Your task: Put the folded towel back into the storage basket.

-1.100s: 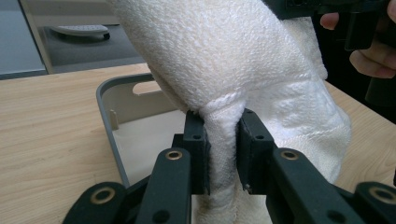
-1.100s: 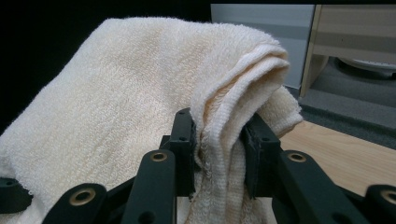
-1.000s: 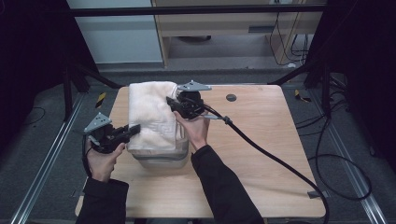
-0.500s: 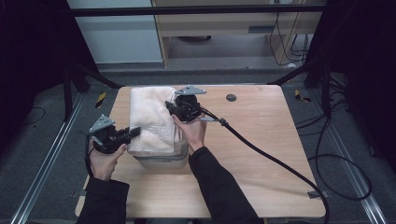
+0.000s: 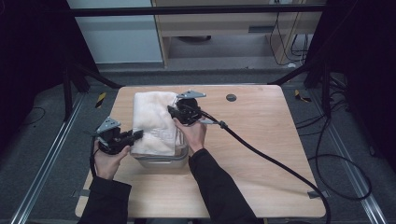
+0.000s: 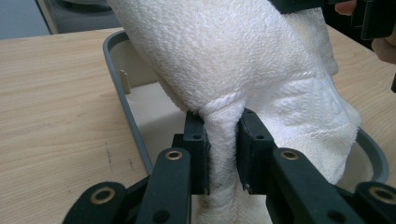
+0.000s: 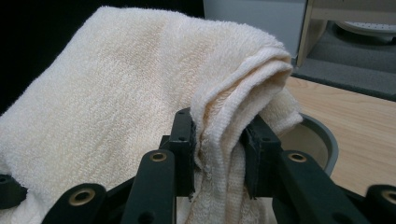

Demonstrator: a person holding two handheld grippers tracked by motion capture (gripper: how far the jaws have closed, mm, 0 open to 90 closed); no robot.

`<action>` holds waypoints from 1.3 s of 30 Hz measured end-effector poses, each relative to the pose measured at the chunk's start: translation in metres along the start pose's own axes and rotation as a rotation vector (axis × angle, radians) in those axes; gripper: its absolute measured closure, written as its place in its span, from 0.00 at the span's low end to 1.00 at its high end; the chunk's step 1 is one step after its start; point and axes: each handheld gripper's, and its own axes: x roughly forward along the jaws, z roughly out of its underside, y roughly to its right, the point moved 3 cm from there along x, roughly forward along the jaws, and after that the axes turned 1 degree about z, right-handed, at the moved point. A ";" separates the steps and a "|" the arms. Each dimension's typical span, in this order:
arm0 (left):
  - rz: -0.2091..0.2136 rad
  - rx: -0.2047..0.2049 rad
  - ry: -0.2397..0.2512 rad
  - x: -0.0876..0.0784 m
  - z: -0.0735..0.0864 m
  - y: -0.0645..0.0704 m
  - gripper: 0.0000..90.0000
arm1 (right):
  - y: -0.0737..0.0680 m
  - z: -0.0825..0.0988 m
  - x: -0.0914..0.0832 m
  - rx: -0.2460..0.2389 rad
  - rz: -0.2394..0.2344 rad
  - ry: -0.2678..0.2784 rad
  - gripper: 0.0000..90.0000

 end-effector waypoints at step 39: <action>-0.065 0.037 -0.127 0.039 0.022 0.000 0.81 | 0.021 0.046 0.027 0.036 0.052 -0.078 0.73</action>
